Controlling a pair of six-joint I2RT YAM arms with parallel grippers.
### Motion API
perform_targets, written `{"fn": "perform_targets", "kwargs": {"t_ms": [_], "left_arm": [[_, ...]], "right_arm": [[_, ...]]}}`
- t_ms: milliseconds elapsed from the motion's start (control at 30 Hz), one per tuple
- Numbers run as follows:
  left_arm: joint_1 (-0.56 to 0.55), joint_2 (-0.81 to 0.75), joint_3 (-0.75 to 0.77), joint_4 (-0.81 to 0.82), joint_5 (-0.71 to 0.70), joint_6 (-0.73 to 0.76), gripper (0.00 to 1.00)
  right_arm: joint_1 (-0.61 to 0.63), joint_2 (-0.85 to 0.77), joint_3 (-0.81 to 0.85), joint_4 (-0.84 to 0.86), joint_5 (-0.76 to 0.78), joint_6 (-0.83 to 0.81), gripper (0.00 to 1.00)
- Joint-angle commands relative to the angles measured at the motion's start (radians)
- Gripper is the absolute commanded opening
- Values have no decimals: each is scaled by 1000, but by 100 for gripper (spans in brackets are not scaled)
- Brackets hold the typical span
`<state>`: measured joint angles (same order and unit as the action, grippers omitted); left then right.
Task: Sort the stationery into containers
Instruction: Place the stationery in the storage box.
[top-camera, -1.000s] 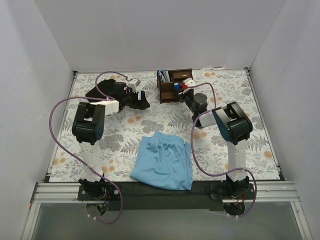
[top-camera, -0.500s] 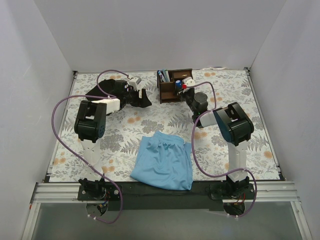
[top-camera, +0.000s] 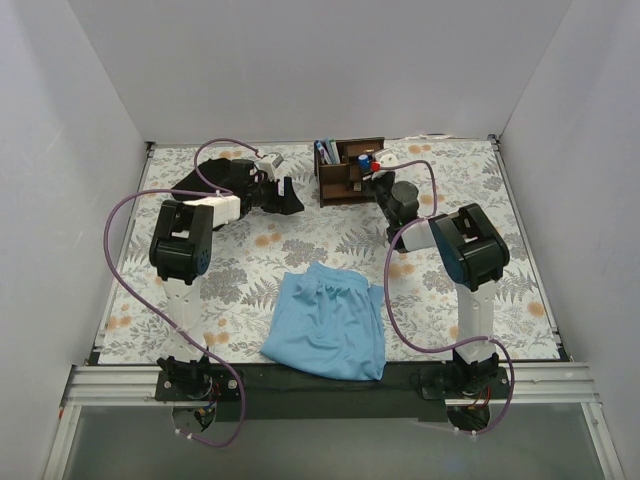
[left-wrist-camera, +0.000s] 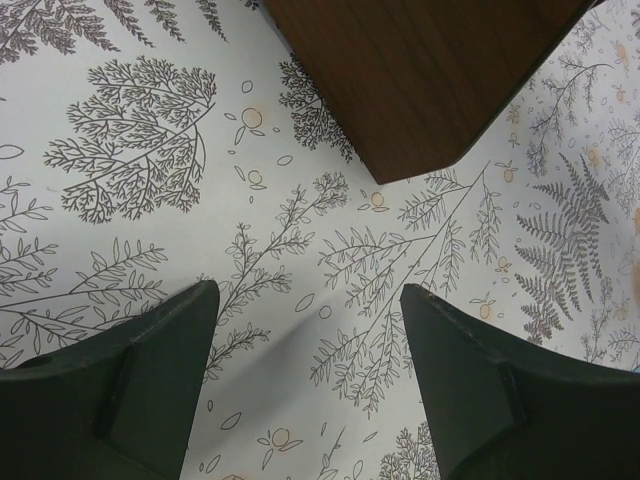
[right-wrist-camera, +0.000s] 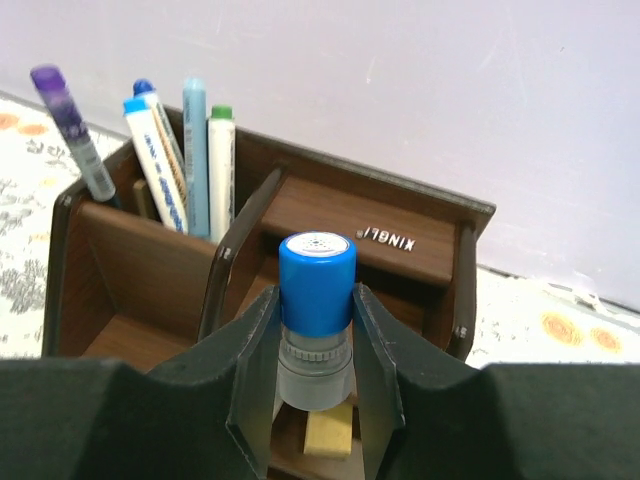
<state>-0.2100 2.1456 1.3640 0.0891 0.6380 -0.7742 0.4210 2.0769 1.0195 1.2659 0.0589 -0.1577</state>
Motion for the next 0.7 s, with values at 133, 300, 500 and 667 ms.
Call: {"fn": "perform_targets", "kwargs": {"t_ms": [133, 300, 500, 667], "left_arm": [[4, 31, 35, -54, 15, -4, 74], [4, 45, 50, -61, 19, 9, 74], [4, 63, 58, -60, 15, 15, 74], [4, 72, 55, -54, 25, 7, 74]], "right_arm": [[-8, 37, 106, 374, 29, 20, 1], [-8, 66, 128, 362, 21, 32, 1], [-7, 86, 114, 365, 22, 43, 1], [-5, 97, 102, 380, 24, 41, 1]]}}
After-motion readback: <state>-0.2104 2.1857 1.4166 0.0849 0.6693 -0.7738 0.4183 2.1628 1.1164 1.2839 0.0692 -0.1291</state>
